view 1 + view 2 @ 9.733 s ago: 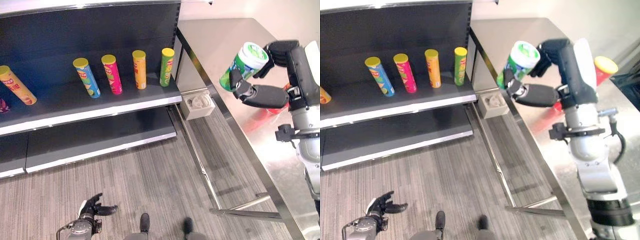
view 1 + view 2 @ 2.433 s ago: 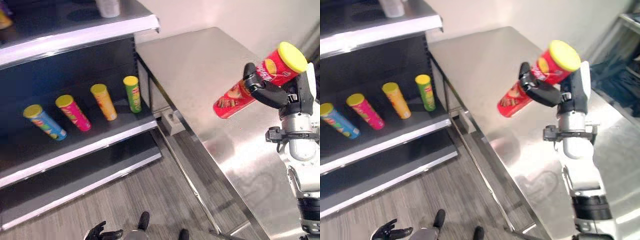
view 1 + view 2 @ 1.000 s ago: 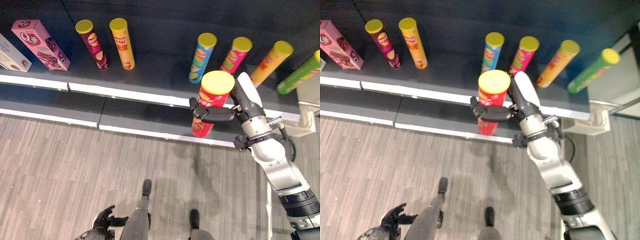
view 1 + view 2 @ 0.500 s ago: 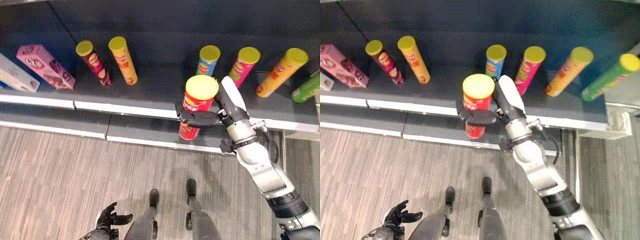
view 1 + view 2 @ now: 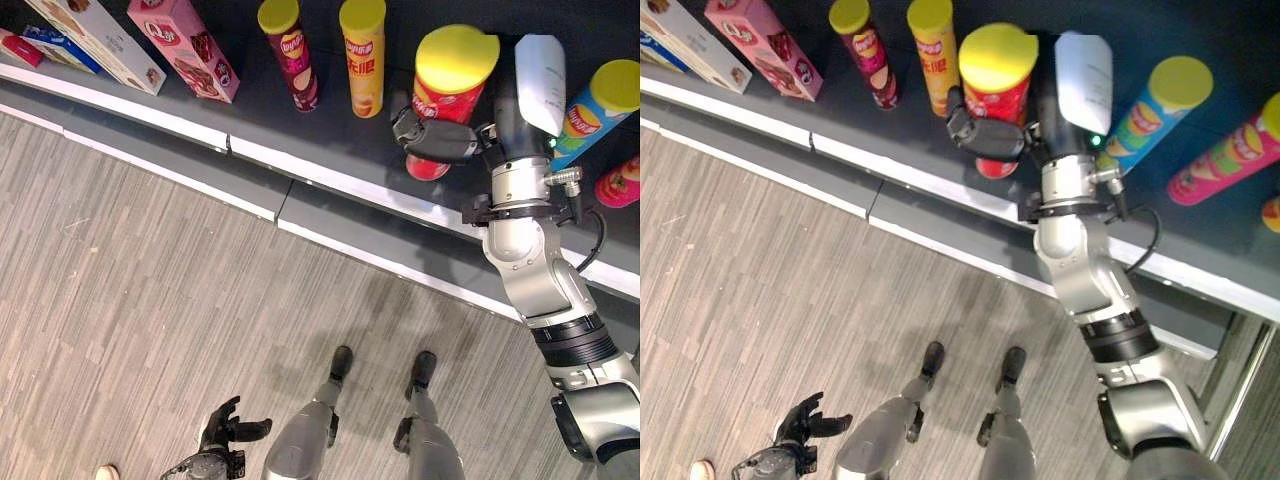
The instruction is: Put the goods on the table back onto the shelves and tidy them up.
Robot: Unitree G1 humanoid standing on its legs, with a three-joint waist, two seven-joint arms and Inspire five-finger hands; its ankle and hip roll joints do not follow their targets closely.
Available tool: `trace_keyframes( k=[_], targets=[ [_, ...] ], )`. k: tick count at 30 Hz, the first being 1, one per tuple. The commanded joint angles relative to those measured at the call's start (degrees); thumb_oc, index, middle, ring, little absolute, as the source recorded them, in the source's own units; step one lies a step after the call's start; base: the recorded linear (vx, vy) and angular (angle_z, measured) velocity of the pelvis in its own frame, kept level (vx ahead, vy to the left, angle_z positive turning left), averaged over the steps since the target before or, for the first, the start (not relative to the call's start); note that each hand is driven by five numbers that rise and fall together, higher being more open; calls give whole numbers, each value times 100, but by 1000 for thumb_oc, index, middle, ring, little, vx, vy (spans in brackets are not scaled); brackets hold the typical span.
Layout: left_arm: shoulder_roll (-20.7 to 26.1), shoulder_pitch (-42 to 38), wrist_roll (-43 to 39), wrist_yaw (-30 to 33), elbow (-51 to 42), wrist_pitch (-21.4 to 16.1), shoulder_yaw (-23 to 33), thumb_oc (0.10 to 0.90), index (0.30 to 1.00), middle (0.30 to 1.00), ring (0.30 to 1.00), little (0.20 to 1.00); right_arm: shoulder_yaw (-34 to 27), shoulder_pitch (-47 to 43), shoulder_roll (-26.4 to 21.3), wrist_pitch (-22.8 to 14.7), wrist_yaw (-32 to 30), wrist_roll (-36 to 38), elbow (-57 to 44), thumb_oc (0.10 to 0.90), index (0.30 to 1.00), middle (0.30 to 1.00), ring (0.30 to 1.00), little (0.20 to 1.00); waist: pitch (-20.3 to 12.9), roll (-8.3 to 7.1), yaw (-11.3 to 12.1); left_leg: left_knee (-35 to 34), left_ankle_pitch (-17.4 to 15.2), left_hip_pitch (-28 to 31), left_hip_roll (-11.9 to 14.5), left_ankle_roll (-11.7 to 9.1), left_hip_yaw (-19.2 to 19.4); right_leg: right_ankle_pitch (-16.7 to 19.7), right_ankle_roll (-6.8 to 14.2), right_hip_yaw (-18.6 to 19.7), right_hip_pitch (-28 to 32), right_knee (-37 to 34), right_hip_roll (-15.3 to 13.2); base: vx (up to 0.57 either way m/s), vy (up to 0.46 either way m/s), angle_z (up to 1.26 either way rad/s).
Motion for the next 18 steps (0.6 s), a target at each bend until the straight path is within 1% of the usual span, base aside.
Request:
trace_keyframes(
  k=[1,7,12,15,18],
  targets=[
    [595,-23,-212,321,99,-232,-214,800,900,900,900,900,-217,-1189,-167,-209,-822,-380,-262,400,300,300,300,300,-354,-213,-47,23,-320,-168,-46,-131,103,-465,738,480,431,80,-540,0,0,0],
    [592,-129,-281,378,-139,-309,-341,800,900,900,900,900,-405,-1400,-366,-55,-1270,-461,13,400,300,300,300,300,-228,-146,10,23,-305,-363,-75,-120,103,-440,753,498,254,68,-544,-10,19,0],
    [562,-183,-280,423,-221,-333,-399,800,900,900,900,900,-330,-1405,-239,8,-1349,-569,36,400,300,300,300,300,-194,-134,54,23,-296,-451,-89,-102,136,-409,771,540,158,60,-564,-5,34,-5],
    [572,-216,-218,446,-320,-354,-467,800,900,900,900,900,-281,-1476,-187,29,-1441,-617,147,400,300,300,300,300,-146,-86,67,23,-274,-508,-108,-110,120,-402,782,525,98,63,-588,-6,3,2],
    [598,-254,-252,517,-387,-423,-516,800,900,900,900,900,-167,-1734,-204,96,-1630,-603,444,400,300,300,300,300,-80,-14,95,23,-231,-647,-150,-133,89,-364,804,483,-11,58,-625,-10,35,9]
  ],
)
